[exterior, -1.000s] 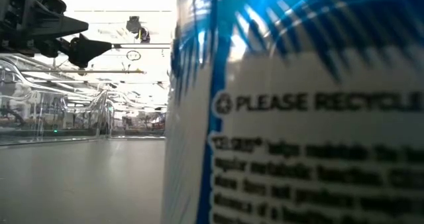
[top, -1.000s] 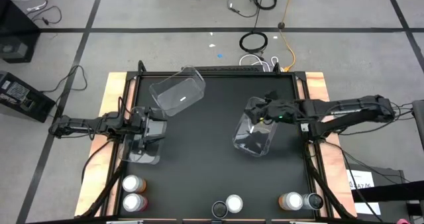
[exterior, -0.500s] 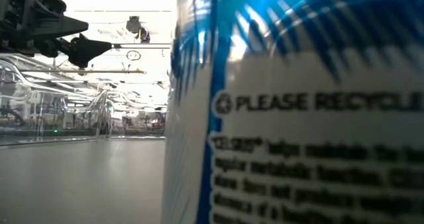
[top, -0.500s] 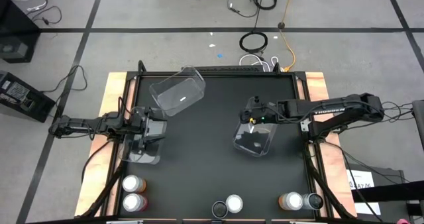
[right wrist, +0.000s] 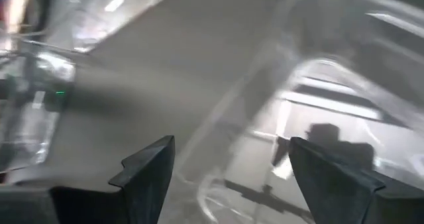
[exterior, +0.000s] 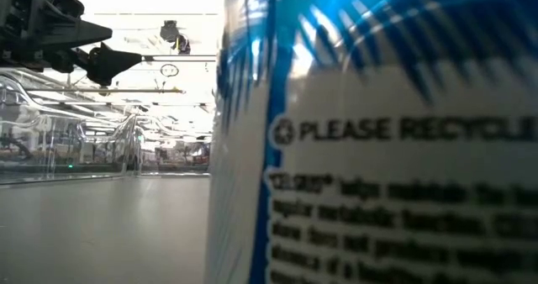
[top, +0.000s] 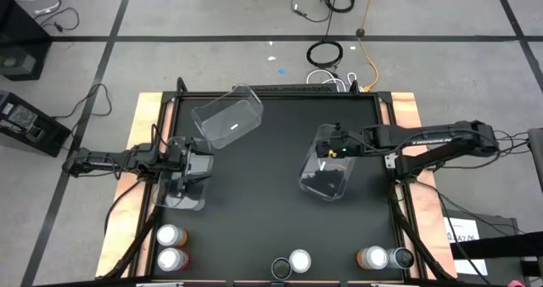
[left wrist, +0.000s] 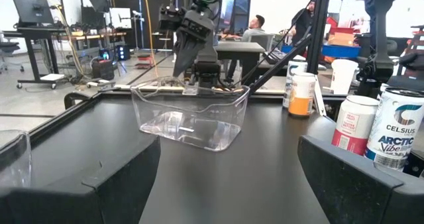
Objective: Sort soda cans
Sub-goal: Adjust the transparent bins
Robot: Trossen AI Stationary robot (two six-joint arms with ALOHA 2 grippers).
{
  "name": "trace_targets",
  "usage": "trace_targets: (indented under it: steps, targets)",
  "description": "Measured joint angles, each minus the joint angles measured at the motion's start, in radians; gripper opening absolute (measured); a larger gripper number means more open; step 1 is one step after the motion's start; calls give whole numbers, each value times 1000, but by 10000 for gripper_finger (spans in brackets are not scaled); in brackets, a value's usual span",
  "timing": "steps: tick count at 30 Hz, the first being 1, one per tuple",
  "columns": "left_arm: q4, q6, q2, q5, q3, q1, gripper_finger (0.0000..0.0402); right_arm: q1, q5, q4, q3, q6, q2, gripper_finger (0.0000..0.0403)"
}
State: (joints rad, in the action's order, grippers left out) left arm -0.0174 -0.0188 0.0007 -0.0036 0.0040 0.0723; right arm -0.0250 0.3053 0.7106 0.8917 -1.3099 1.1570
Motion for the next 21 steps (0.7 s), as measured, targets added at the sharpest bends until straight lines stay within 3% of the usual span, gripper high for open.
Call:
trace_targets:
  steps: [12, 21]
  targets:
    - [0, 0, 0, 0, 0, 0, 367, 2, -25, 295, 0, -159, -224, 287]
    - [0, 0, 0, 0, 0, 0, 367, 71, -106, 509, 0, -404, -217, 287]
